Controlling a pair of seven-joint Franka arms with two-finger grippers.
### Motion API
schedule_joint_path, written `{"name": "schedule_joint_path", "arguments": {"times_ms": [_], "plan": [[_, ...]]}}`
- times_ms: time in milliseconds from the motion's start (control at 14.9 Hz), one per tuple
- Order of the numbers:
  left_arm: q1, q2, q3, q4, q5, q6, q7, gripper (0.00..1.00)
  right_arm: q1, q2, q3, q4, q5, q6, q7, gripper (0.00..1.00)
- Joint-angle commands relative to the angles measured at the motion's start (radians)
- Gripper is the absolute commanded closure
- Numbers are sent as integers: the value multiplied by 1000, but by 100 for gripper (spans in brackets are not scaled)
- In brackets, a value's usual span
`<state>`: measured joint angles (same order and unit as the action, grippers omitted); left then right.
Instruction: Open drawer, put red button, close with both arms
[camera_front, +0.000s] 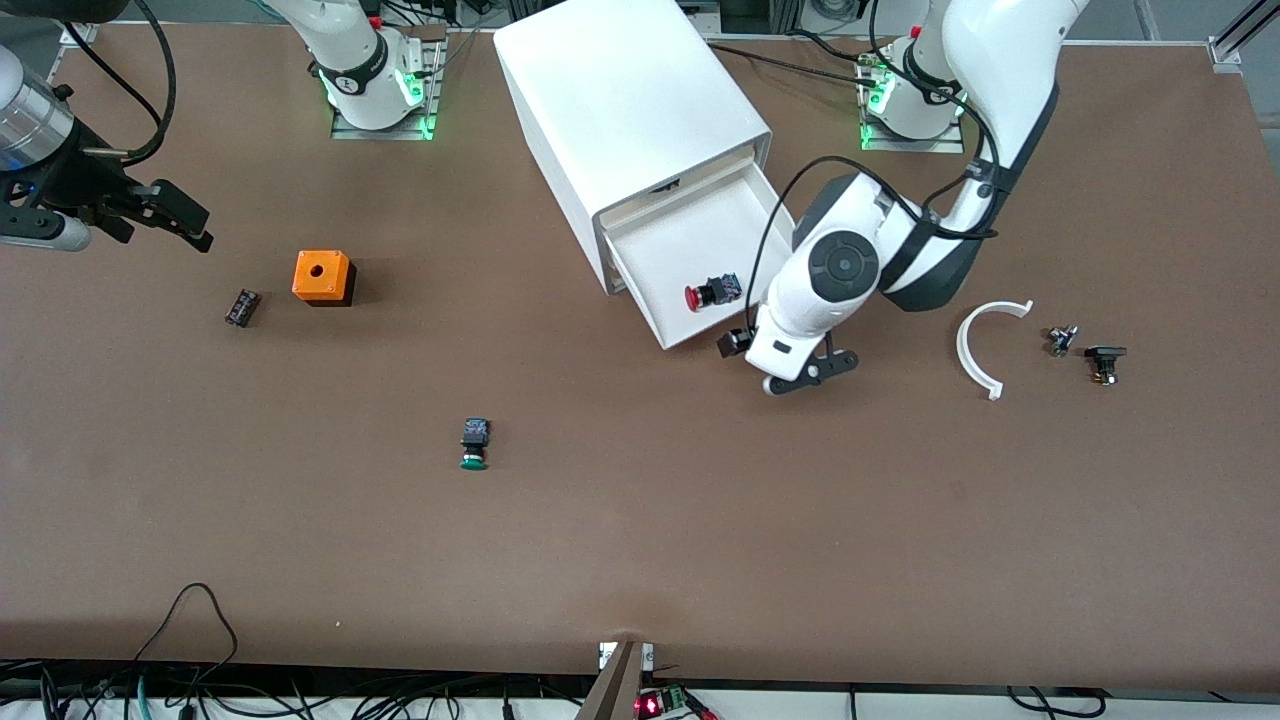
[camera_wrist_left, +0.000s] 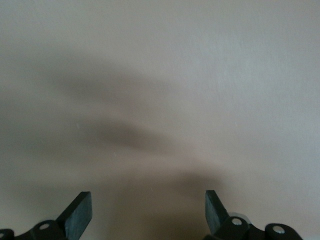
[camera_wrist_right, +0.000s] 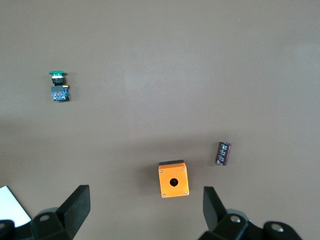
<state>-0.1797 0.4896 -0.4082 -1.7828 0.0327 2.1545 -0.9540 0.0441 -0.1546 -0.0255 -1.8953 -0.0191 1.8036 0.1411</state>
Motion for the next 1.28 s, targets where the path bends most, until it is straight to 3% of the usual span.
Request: {"name": "schedule_joint_path", "arguments": {"times_ms": [0, 336, 605, 673, 1211], "plan": [[17, -55, -52, -63, -4, 15, -72, 1, 0, 42, -1, 74, -15, -35, -11, 0], [28, -77, -115, -121, -57, 5, -78, 1, 6, 108, -2, 162, -10, -64, -12, 0], [26, -77, -179, -150, -63, 2, -117, 1, 11, 359, 1, 535, -12, -281, -14, 0], [26, -77, -193, -158, -63, 2, -123, 1, 16, 394, 2, 583, -13, -296, -14, 0], [26, -77, -268, -172, -63, 1, -195, 1, 16, 408, -1, 599, -19, -285, -12, 0]]}}
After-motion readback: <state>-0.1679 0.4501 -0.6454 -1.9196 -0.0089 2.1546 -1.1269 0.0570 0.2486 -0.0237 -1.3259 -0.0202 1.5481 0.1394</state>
